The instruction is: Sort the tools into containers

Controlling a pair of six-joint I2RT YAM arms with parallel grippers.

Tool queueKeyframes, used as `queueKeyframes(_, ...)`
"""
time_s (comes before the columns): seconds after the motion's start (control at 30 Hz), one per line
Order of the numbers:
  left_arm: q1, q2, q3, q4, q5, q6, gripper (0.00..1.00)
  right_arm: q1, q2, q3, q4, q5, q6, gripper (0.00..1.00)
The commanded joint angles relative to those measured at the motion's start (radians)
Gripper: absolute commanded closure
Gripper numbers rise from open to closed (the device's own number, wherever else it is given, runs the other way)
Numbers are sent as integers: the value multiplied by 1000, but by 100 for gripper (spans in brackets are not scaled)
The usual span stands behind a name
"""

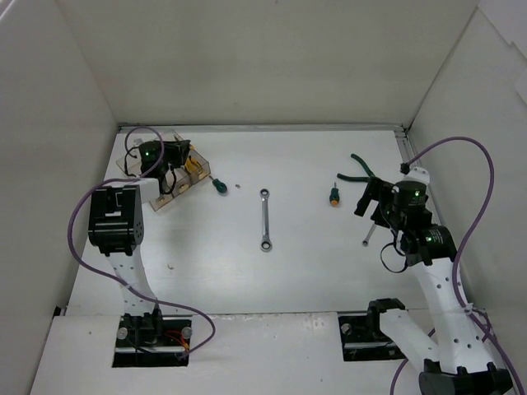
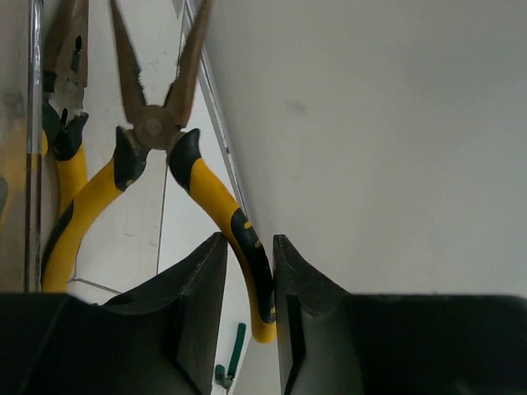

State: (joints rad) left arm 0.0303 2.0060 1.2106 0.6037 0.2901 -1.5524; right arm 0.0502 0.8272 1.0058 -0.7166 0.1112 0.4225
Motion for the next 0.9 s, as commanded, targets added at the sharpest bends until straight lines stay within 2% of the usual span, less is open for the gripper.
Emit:
queueKeyframes(0.0, 13, -49, 30, 166, 21, -24, 75, -6, -10, 7, 39, 2, 16, 2)
queueKeyframes(0.27, 13, -92, 29, 131, 30, -5, 44, -7, -3, 17, 36, 15, 36, 2)
queueKeyframes(0.4, 13, -118, 32, 111, 43, 6, 23, -7, 13, 30, 37, 22, 64, 2)
queueKeyframes(0.43, 4, -131, 33, 104, 49, 15, 20, -6, 18, 33, 36, 27, 73, 2)
queueKeyframes(0.53, -6, -173, 59, 22, 67, 77, 9, -7, 36, 47, 36, 33, 97, 2)
queueKeyframes(0.7, -26, -263, 109, -154, 81, 185, 0, -6, 64, 57, 36, 41, 142, 2)
queueKeyframes(0.87, -62, -375, 84, -292, 78, 284, 0, -7, 85, 59, 34, 36, 183, 2)
